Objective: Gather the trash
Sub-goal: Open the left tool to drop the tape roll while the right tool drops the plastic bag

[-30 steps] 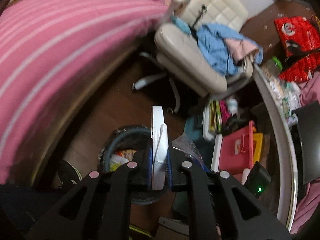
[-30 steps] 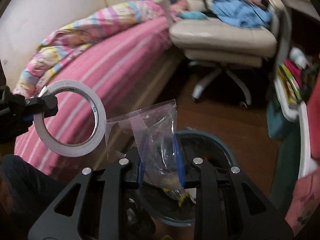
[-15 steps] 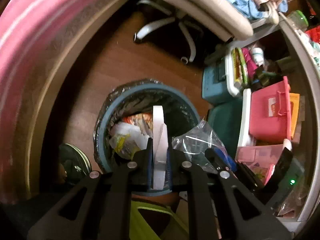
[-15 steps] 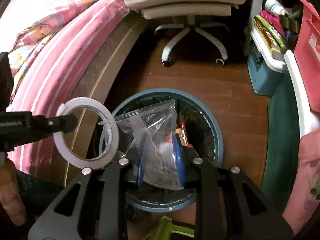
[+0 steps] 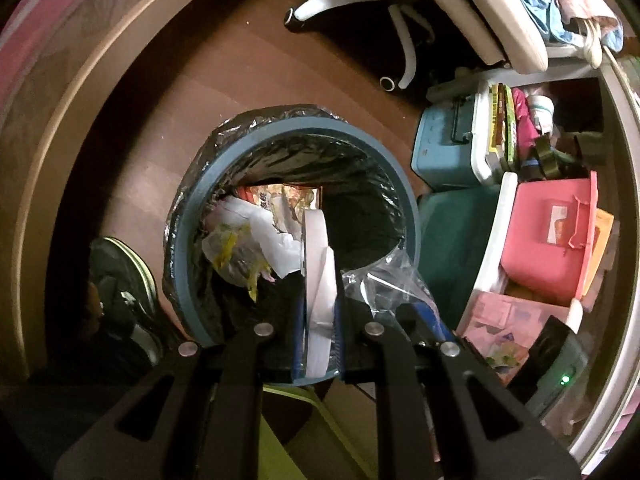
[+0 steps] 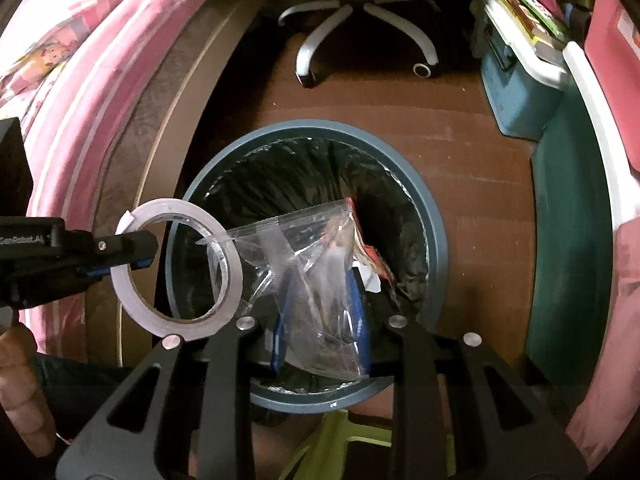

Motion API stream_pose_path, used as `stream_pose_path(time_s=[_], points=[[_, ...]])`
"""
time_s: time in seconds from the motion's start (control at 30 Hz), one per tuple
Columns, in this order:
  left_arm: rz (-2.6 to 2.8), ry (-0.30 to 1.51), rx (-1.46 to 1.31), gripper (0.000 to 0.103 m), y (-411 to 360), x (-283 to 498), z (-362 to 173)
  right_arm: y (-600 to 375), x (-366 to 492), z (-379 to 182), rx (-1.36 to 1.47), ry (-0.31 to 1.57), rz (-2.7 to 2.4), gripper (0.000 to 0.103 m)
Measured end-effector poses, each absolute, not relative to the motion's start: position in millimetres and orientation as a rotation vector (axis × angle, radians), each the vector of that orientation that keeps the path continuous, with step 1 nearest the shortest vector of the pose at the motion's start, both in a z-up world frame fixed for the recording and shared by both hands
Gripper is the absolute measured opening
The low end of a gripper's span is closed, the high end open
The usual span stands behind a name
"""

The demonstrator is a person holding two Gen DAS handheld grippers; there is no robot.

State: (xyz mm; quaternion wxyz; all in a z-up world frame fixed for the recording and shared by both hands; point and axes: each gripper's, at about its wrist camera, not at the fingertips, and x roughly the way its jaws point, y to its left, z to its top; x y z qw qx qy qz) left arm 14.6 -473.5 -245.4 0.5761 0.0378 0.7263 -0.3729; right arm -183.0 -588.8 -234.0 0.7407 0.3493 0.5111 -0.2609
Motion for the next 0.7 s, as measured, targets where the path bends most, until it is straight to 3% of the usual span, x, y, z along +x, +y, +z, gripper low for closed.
stream_pose_path(time_s=[0.23,0.33,0.4,0.53,0.7], points=[[-0.860,1.721,0.078,0.013,-472.1,16.7,-247.0,-591.4,-181.4,-236.1,0.802,1.147,-0.593,0.035],[-0.869,1.727,0.041,0.018,-470.7,19.0,-244.9,-591.7,-180.8,-234.0,0.811,1.155,-0.601,0.038],[-0.873,1.724,0.023,0.029,-469.3,20.3,-243.2,-590.2,-180.6,-232.0,0.815,1.156,-0.606,0.038],[-0.871,1.732,-0.010,0.034,-464.5,23.6,-241.5,-587.5,-181.2,-227.2,0.819,1.158,-0.623,0.044],[-0.861,1.723,-0.049,0.046,-455.6,27.1,-234.8,-584.7,-182.3,-216.8,0.829,1.144,-0.650,0.064]])
